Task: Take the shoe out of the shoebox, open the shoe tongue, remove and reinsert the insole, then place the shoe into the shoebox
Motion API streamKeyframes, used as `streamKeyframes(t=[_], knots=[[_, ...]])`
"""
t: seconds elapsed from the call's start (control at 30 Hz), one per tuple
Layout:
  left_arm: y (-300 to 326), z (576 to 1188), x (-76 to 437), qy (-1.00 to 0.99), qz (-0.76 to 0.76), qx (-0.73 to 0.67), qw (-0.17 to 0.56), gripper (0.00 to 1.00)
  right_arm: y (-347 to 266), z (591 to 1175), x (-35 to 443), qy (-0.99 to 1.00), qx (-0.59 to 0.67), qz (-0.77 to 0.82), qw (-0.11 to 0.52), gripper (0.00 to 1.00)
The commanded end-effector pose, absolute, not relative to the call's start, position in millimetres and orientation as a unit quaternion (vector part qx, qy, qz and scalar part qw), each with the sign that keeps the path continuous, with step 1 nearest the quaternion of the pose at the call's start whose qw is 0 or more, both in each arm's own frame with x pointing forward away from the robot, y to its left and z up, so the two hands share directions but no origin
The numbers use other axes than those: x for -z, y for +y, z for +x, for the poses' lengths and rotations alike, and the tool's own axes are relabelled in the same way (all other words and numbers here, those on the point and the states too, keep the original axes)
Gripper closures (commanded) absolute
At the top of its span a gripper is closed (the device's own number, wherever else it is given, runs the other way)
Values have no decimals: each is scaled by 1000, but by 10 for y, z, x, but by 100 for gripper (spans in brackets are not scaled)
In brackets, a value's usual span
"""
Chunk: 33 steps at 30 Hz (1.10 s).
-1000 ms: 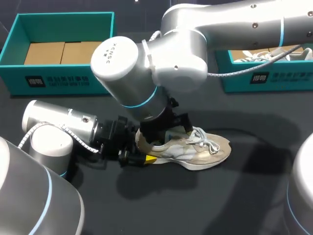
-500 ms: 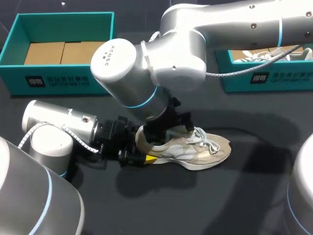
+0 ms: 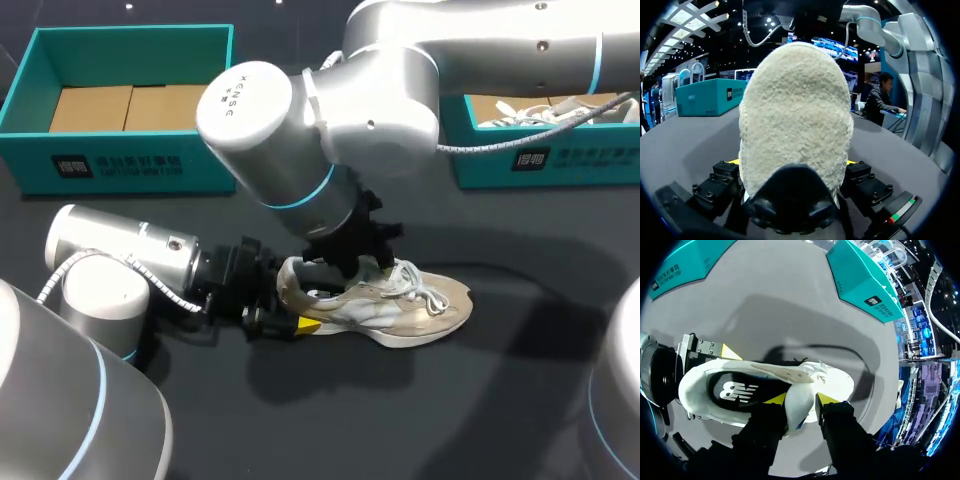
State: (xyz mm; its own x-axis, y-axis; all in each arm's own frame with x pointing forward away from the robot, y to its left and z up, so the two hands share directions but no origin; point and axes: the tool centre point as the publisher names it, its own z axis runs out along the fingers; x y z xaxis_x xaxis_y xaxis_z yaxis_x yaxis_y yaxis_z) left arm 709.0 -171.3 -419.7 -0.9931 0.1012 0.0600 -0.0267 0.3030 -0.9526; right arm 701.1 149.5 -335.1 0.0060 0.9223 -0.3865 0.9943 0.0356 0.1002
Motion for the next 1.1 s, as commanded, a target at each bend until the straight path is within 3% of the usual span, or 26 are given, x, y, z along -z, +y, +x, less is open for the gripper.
streamKeyframes(t=[0.03,0.07,0.37,0.87,1.1], knots=[[-1701,7086,4226,-805,-23,-590,54,100,1505,6982,3362,576,74,795,177,91],[-1701,7086,4226,-805,-23,-590,54,100,1507,6984,3361,580,75,792,174,100],[-1701,7086,4226,-805,-23,-590,54,100,1413,7085,3168,704,67,700,99,100],[-1701,7086,4226,-805,-23,-590,54,100,1413,7085,3168,704,67,700,99,100],[-1701,7086,4226,-805,-23,-590,54,100,1072,7030,3006,731,48,678,64,100]])
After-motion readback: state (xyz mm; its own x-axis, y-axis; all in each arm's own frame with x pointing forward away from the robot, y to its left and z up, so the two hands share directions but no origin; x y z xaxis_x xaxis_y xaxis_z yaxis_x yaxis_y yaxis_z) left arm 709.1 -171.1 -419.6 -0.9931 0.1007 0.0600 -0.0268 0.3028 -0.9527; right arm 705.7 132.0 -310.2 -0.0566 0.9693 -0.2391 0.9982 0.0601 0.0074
